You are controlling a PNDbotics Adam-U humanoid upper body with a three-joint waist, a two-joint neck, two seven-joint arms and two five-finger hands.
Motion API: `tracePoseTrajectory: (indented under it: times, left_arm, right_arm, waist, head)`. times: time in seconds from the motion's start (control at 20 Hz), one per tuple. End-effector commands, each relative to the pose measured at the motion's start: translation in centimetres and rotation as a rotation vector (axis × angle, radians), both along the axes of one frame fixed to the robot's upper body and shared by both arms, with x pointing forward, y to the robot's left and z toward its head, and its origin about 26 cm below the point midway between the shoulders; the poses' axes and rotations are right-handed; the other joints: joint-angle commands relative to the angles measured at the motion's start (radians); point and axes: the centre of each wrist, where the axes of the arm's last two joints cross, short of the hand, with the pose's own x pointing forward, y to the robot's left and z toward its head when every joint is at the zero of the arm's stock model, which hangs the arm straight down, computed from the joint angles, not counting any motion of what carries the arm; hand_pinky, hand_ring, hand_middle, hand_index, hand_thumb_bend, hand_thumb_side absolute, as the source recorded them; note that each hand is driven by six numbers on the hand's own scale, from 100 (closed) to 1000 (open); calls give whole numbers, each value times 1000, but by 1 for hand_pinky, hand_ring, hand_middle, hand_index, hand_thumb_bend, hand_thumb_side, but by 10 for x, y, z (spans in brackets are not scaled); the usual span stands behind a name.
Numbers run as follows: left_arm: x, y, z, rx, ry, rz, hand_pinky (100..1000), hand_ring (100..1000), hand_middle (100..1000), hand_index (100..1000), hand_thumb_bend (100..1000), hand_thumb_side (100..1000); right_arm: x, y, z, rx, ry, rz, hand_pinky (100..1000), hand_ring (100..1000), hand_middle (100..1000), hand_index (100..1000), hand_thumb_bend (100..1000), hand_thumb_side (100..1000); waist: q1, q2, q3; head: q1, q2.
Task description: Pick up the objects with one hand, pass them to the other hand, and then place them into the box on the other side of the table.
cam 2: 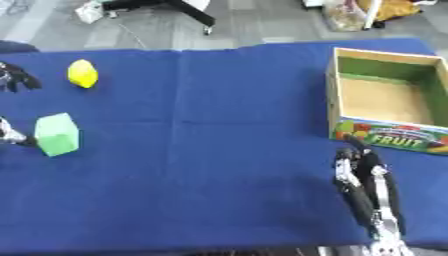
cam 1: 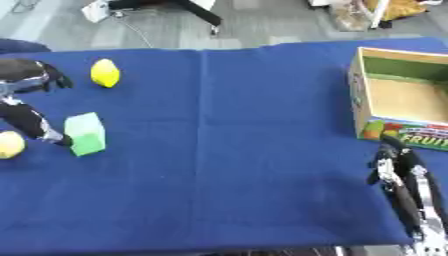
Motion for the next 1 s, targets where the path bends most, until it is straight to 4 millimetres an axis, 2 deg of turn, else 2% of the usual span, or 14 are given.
tracePoseTrajectory:
  times: [0.05,0.4,0.85,1.0]
  left_arm:
    - [11,12,-1,3,5,32,818,755,778,883,693,410]
    - [26,28,-30,-24,66,45,817,751,773,880,650,398]
    - [28,35,-42,-68,17,78,805,723,742,858,569,339]
    - [28,35,-44,-109,10,75,801,704,714,830,500,321]
  right_arm:
    - [1,-2,4,-6,-13,7,367,355,432,850,100,745]
    - [2,-1,4,-1,-15,9,368,355,432,850,100,746]
    - [3,0,4,4,-17,10,368,355,432,849,100,747]
    - [3,0,4,4,-17,10,368,355,432,849,100,747]
  waist:
    - [4,-25,-1]
    - [1,-23,-4]
    - [-2,-21,-5]
    - [-2,-20,-5]
  head:
    - [1,-2]
    - [0,-2]
    - [-1,-2]
    - [-1,-2]
